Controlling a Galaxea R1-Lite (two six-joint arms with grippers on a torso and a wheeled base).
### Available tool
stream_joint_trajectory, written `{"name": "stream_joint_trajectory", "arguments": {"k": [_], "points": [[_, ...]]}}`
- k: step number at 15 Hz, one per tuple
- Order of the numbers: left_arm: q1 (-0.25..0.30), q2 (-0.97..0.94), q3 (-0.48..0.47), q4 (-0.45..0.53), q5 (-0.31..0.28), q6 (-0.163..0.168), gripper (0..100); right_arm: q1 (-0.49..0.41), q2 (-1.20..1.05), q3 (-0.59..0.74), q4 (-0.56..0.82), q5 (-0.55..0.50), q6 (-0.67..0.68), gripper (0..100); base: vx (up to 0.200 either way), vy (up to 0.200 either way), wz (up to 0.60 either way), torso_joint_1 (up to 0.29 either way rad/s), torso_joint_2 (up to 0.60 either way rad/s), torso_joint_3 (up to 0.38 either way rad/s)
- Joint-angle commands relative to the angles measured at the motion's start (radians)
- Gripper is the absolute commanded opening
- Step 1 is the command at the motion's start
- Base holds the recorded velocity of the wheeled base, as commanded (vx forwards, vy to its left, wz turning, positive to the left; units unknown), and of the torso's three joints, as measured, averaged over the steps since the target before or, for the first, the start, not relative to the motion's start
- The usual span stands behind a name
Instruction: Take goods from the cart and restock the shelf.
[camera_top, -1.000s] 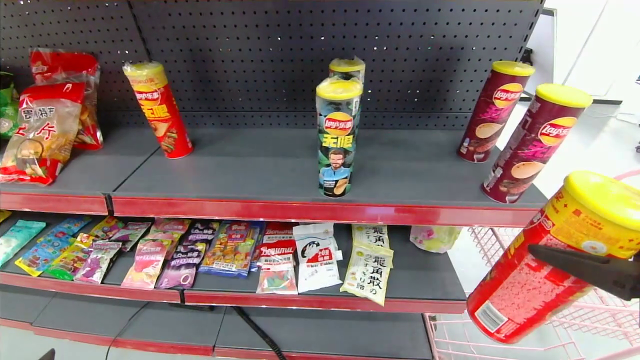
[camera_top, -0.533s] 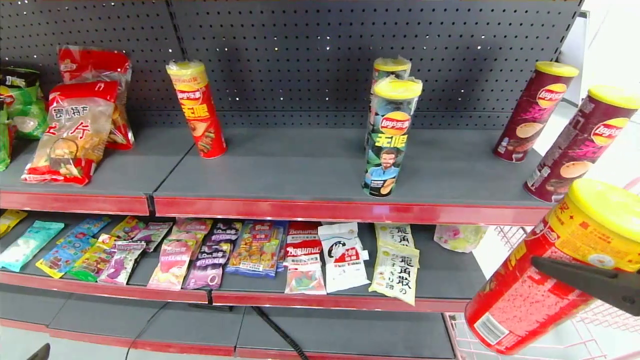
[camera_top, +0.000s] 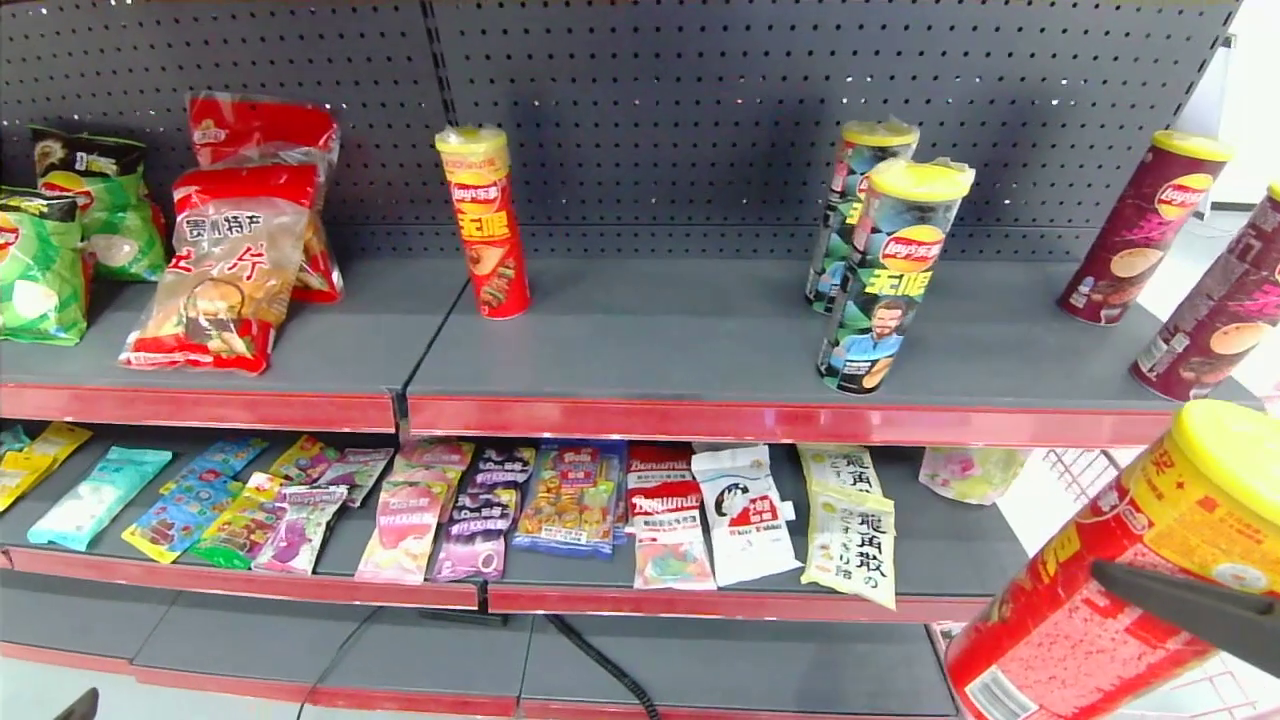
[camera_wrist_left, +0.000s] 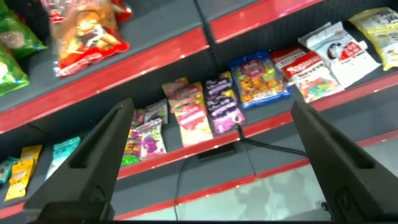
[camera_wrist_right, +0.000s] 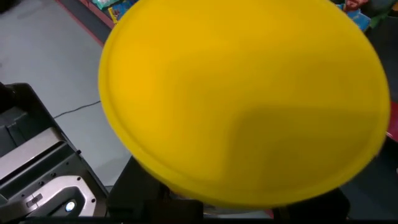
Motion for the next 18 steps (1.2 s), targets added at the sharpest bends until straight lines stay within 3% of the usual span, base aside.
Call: {"name": "stream_joint_trajectory", "arguments": {"k": [1,9,14,18], "points": [[0.0,-0.001,0.0,0.0,0.001,0.0,100,0.0,-0.007,0.001,-0.002,0.0,0.0,0,0.2,0.2,0.0,-0.012,0.01,0.002],[0.0,-0.007,0.003,0.001,0.001,0.001,100,0.0,-0.002,0.016,-0.002,0.002,0.0,0,0.025,0.025,0.0,-0.002,0.0,0.001],[0.0,-0.004,0.005,0.001,0.001,0.001,100,0.0,0.004,0.016,-0.002,0.002,0.0,0,0.2,0.0,0.0,0.0,0.0,0.012],[0.0,-0.005,0.003,0.001,-0.001,0.0,100,0.0,0.007,0.016,-0.002,0.002,0.0,0,0.0,0.05,0.0,0.002,0.0,0.001]]}}
